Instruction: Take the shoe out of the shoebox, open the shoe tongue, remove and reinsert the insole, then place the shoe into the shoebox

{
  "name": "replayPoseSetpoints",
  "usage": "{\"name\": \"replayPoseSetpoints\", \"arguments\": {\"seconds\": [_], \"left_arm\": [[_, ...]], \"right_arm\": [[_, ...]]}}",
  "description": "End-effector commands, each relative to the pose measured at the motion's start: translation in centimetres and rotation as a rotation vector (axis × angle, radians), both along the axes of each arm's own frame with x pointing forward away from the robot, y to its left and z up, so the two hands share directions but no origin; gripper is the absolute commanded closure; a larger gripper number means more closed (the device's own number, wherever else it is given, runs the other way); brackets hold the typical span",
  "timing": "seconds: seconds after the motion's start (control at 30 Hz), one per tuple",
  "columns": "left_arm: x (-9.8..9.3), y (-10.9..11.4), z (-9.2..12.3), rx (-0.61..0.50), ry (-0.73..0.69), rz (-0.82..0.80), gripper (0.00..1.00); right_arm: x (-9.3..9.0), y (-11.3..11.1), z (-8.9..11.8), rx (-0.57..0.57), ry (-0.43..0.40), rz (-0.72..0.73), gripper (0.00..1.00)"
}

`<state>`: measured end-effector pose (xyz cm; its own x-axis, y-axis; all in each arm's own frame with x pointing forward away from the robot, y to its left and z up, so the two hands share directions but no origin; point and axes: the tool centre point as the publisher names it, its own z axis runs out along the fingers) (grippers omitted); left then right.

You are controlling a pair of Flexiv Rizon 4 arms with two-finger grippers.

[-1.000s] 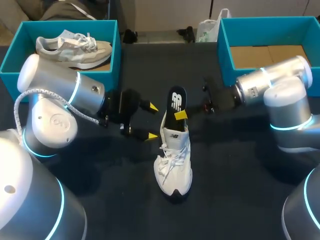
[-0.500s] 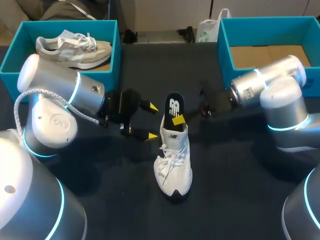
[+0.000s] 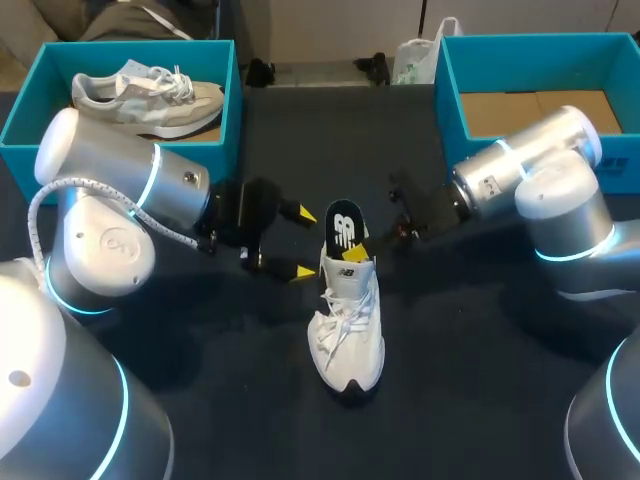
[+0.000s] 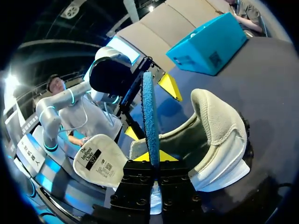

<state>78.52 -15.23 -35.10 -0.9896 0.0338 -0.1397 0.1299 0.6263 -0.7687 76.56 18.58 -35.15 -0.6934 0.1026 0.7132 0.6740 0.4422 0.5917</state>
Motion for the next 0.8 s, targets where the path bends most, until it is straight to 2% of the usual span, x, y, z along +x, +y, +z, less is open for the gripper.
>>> {"name": "replayPoseSetpoints", "arguments": {"seconds": [0.03, 0.2, 0.43, 0.53, 0.6, 0.8], "left_arm": [[0.0, -0.1, 0.0, 0.003, 0.0, 0.0, 0.0], [0.0, -0.1, 0.0, 0.003, 0.0, 0.0, 0.0], [0.0, -0.1, 0.0, 0.003, 0.0, 0.0, 0.0], [0.0, -0.1, 0.0, 0.003, 0.0, 0.0, 0.0], [0.0, -0.1, 0.0, 0.003, 0.0, 0.0, 0.0], [0.0, -0.1, 0.0, 0.003, 0.0, 0.0, 0.0]], "right_arm": [[0.4, -0.2, 0.3, -0.007, -0.016, -0.007, 0.85], [1.1, -0.5, 0.9, -0.016, -0.032, -0.004, 0.81], [2.2, -0.7, 1.4, -0.021, -0.048, 0.009, 0.82], [2.5, -0.5, 1.1, -0.023, -0.039, 0.022, 0.86], [2.5, -0.5, 0.8, -0.037, -0.02, 0.028, 1.0], [1.7, -0.8, 0.4, -0.071, 0.022, 0.027, 1.0]]}}
